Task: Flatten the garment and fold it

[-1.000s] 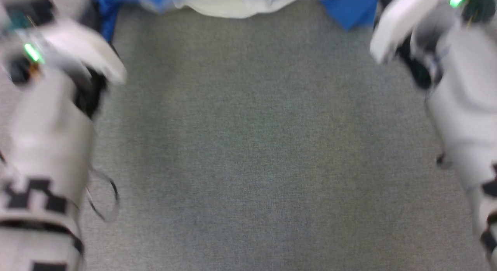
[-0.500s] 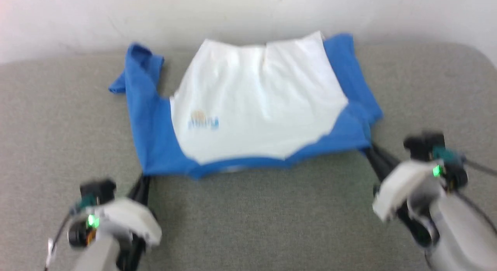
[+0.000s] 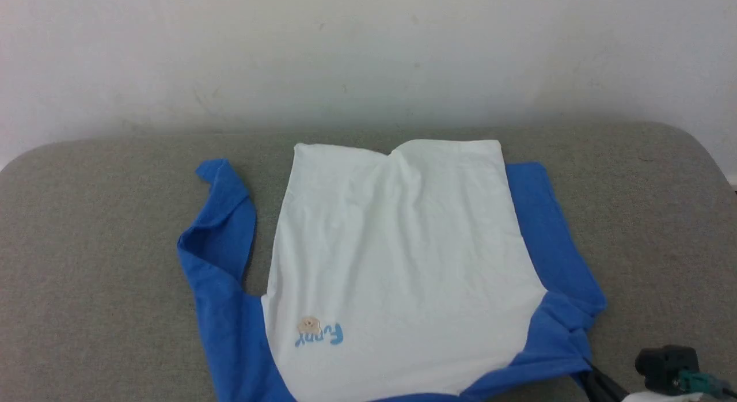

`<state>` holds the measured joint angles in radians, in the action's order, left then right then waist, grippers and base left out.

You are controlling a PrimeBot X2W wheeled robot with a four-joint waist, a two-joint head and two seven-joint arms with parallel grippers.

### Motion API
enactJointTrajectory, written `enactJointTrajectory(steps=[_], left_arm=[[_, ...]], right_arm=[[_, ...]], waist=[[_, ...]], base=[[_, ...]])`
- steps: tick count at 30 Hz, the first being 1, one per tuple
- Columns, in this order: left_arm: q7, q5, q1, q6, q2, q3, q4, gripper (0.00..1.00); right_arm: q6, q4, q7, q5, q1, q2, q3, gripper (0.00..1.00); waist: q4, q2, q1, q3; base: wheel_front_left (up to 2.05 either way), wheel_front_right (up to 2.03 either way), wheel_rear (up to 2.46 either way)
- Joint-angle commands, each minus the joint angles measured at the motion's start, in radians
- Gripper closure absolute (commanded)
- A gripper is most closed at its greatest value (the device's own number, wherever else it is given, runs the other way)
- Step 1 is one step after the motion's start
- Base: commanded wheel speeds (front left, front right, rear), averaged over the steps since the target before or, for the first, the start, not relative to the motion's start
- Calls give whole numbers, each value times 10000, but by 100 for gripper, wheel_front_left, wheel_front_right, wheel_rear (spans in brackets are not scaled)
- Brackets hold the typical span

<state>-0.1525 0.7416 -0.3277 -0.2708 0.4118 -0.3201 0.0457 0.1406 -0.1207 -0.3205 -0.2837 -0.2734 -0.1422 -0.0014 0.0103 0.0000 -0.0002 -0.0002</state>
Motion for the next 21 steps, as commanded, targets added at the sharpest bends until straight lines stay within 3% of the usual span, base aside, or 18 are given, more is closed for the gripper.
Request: enactJointTrajectory(steps=[1,5,9,10,11,12,13,14,18,21], left_arm=[[-123,86,-260,-276,189,136,23,100],[-820,411,-935,-531,228,-30,428,100],[-961,549,-1001,-488,193,-94,465,100],[-978,567,-942,-424,158,-150,438,100],[-982,640,-858,-322,70,-202,415,100],[-1004,732,-767,-183,-12,-263,364,90],[-1000,723,-664,-79,-28,-327,291,51],[-928,719,-553,4,-71,-341,237,0],[-455,721,-156,175,-198,-115,363,0],[-332,557,14,234,55,22,741,0]], right_arm=[[-99,-90,-56,152,-157,-38,-284,100],[-99,-42,-348,457,-806,221,-395,100],[-99,179,-441,589,-1060,398,-322,100],[-99,276,-457,594,-1056,426,-250,98],[-99,388,-488,612,-1041,431,-151,84],[-99,489,-499,579,-1011,431,-36,51],[-99,527,-434,532,-950,411,94,0],[-99,491,-287,495,-871,379,182,0],[-99,20,615,374,-774,390,132,0],[-99,-597,1335,283,-843,572,-181,0]], waist=[[44,0,2,-49],[61,0,2,-39],[78,0,2,58],[66,0,2,88],[67,0,2,118],[72,0,2,142],[75,0,2,155],[77,0,2,169],[175,0,2,124],[222,0,2,61]], base=[[0,0,0],[0,0,0],[0,0,0],[0,0,0],[0,0,0],[0,0,0],[0,0,0],[0,0,0],[0,0,0],[0,0,0]])
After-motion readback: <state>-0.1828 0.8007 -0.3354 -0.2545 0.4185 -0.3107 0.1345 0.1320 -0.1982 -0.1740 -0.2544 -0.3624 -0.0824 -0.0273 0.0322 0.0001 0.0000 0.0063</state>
